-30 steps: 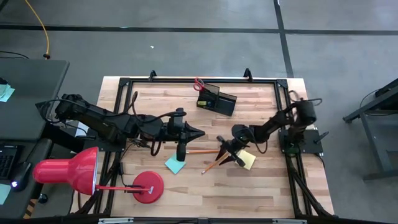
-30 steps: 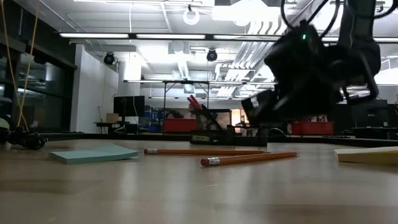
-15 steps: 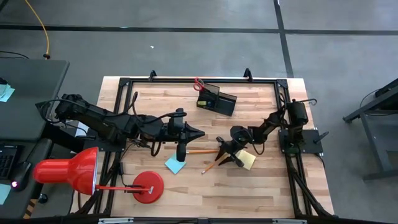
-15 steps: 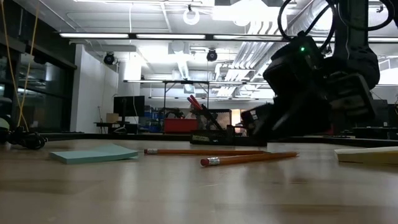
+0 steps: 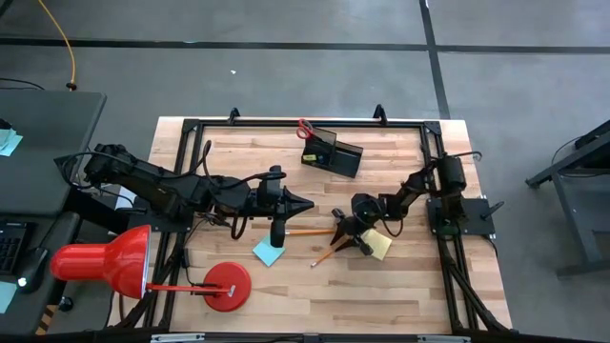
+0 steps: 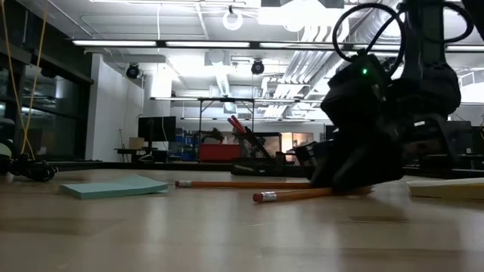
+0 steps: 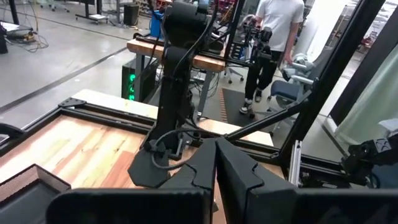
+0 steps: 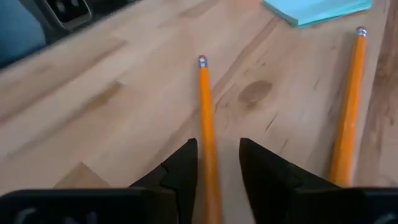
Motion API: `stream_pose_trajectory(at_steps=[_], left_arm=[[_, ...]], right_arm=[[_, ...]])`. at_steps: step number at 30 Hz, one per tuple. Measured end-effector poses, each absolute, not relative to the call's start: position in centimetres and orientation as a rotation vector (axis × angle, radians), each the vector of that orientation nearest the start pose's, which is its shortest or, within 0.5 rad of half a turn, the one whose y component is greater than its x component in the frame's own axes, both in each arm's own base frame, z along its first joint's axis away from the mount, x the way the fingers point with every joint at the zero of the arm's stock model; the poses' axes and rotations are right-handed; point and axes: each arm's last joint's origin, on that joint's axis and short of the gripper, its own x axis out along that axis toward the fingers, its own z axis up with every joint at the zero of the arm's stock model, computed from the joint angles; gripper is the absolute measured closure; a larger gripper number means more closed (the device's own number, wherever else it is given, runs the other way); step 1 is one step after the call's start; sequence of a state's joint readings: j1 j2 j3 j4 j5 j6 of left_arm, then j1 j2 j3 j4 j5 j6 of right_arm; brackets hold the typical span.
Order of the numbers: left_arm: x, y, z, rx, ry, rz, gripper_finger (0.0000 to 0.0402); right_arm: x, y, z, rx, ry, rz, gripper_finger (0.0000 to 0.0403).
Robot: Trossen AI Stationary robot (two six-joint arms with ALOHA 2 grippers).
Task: Pick and place office supplies into organizer
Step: Put the bottom yellow pencil in the black desk organizer
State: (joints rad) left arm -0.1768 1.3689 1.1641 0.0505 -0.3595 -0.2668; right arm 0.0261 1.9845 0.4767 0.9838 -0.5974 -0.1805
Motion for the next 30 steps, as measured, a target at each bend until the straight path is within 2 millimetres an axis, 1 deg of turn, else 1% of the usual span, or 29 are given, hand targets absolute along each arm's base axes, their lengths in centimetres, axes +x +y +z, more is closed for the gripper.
stream_pose_trajectory(at_steps=[2, 7, 11, 14, 21, 25, 30], left_arm=[[31.0, -4.5, 35.6, -0.225, 0.124, 0.201, 0.0396], [31.0, -4.5, 35.6, -0.227, 0.124, 0.2, 0.0399], [31.0, -4.5, 35.7, -0.232, 0.122, 0.201, 0.0401], [31.0, -4.5, 35.7, -0.233, 0.121, 0.201, 0.0399], [31.0, -4.5, 35.7, -0.244, 0.117, 0.201, 0.0401], [31.0, -4.5, 35.7, -0.245, 0.117, 0.2, 0.0399], [31.0, -4.5, 35.7, -0.254, 0.116, 0.193, 0.0399]], right_arm=[[28.1, 2.3, 5.5, 0.023, 0.446, 0.66, 0.0283], [28.1, 2.6, 4.0, 0.01, 0.444, 0.676, 0.0283], [28.5, 2.5, 3.3, 0.009, 0.418, 0.676, 0.0288], [28.7, 2.2, 3.2, -0.02, 0.405, 0.646, 0.0307], [28.7, 2.3, 3.1, -0.005, 0.423, 0.641, 0.0377], [28.8, 2.3, 3.1, 0.018, 0.435, 0.616, 0.0388], [29.0, 2.4, 3.8, 0.102, 0.371, 0.576, 0.04]])
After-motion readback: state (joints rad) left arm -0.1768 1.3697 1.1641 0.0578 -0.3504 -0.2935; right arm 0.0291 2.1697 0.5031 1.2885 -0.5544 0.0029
